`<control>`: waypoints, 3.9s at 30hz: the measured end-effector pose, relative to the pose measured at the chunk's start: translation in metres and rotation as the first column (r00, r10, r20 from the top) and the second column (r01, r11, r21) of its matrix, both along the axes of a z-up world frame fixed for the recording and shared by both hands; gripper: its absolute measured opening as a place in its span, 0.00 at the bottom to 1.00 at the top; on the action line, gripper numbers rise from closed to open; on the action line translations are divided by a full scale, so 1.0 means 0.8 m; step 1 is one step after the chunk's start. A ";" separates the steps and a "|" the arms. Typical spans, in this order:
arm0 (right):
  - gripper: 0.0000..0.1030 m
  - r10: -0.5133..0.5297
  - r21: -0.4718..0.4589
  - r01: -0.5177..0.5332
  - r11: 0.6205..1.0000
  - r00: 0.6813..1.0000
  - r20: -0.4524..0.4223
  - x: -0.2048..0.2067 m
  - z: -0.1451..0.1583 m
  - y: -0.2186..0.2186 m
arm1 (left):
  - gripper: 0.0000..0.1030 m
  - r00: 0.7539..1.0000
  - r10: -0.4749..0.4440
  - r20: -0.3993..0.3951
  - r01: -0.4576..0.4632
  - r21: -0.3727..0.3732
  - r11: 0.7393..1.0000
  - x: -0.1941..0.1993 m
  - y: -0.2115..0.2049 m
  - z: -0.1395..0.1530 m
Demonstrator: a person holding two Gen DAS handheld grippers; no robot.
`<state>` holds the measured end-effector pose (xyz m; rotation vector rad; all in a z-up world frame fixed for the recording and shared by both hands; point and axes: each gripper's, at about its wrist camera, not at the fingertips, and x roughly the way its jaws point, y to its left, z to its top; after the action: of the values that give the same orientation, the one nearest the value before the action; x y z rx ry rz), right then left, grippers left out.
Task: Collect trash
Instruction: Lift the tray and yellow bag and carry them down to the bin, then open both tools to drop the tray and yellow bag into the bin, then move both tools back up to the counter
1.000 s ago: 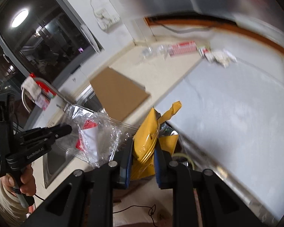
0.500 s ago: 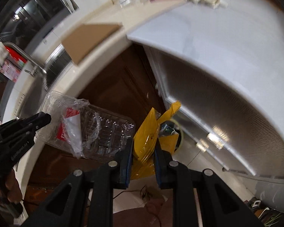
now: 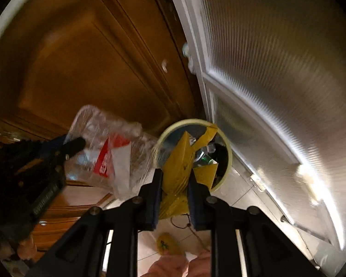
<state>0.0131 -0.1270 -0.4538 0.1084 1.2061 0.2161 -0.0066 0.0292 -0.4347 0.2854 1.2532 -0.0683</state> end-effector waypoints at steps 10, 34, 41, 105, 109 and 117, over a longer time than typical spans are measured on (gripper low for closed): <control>0.23 -0.013 -0.040 0.013 0.999 1.000 -0.005 0.055 -0.145 -0.013 | 0.14 1.000 0.021 -0.014 -0.021 -0.002 1.000 0.037 -0.012 -0.149; 0.48 -0.009 -0.080 0.003 0.997 0.997 -0.072 0.067 -0.218 -0.020 | 0.62 0.997 0.027 -0.077 -0.023 0.047 0.999 0.044 -0.006 -0.220; 0.48 -0.033 -0.057 0.028 0.998 0.995 -0.098 0.036 -0.178 -0.021 | 0.62 0.996 0.039 -0.081 -0.035 0.051 0.998 0.019 -0.005 -0.182; 0.48 -0.196 -0.126 0.278 0.952 0.873 0.447 -0.081 0.586 -0.108 | 0.67 0.888 -0.193 0.418 0.322 -0.264 0.909 0.004 -0.123 0.621; 0.48 -0.170 -0.153 0.266 0.952 0.871 0.461 -0.033 0.599 -0.154 | 0.67 0.896 -0.180 0.406 0.305 -0.269 0.914 0.054 -0.152 0.621; 0.48 -0.144 -0.192 0.256 0.947 0.877 0.458 0.098 0.588 -0.244 | 0.67 0.937 -0.158 0.312 0.251 -0.284 0.925 0.194 -0.218 0.575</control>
<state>0.0911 -0.3224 0.0168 -0.0341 0.7526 -0.0956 0.1485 -0.1454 0.0254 0.1370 0.9043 -0.3978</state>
